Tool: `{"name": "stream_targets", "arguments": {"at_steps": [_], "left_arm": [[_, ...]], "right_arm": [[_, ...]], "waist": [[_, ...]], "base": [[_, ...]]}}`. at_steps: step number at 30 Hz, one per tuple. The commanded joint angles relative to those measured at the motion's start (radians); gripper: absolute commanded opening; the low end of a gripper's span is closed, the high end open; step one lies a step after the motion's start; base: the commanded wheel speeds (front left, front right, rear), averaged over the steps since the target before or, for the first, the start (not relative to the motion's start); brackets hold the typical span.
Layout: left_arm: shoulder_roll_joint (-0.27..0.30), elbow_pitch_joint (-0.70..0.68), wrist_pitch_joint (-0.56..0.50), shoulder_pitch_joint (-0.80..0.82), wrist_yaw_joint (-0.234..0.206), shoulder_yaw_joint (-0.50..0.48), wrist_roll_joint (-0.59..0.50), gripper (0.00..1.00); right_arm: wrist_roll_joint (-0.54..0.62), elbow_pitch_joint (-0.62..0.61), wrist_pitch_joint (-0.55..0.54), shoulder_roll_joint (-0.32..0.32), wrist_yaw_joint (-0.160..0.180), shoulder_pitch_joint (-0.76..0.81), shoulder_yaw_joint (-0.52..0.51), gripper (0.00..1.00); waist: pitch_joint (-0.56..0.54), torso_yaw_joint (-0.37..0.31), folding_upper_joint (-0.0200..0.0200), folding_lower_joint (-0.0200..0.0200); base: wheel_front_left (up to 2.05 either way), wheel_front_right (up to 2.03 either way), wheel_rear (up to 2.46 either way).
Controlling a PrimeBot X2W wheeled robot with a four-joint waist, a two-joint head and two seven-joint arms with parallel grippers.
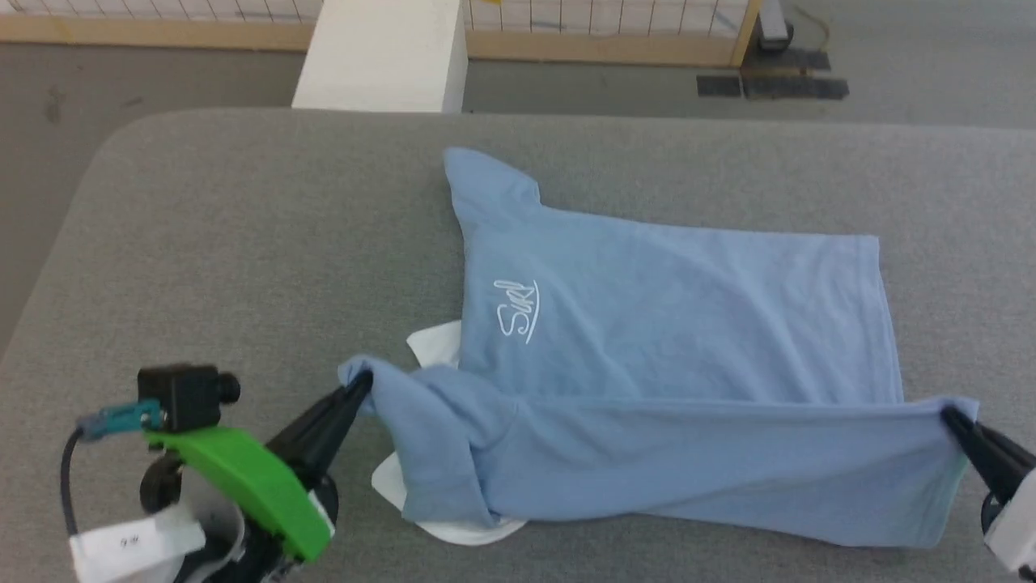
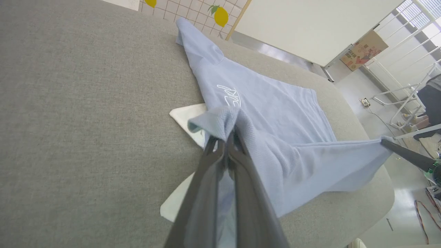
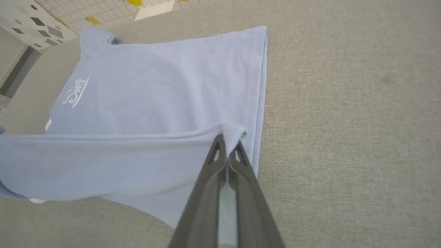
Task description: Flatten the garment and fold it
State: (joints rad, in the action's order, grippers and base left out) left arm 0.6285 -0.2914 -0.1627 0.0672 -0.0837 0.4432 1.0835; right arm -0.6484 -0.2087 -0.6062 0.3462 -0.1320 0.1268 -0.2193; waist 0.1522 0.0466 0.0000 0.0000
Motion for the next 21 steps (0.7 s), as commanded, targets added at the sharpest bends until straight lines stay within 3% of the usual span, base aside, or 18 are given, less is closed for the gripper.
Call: {"name": "stream_targets", "arguments": {"at_steps": [1,13,21], "left_arm": [[-0.016,0.028,-0.008,0.048,0.015,0.008,-0.014,0.00],[-0.136,0.312,-0.019,0.212,0.079,0.091,-0.044,0.00],[-0.173,0.460,-0.047,0.238,0.100,0.113,-0.018,0.00]], "right_arm": [[0.009,0.023,0.012,0.011,0.001,-0.037,0.011,0.00],[0.013,0.265,-0.003,0.043,0.001,-0.184,0.136,0.00],[0.006,0.393,-0.015,0.042,0.001,-0.236,0.184,0.00]], "waist": [[0.084,-0.020,0.0000,0.0000],[0.175,-0.036,0.0000,0.0000],[0.185,-0.042,0.0000,0.0000]], "base": [[0.00,0.00,0.00],[0.00,0.00,0.00],[0.00,0.00,0.00]]}}
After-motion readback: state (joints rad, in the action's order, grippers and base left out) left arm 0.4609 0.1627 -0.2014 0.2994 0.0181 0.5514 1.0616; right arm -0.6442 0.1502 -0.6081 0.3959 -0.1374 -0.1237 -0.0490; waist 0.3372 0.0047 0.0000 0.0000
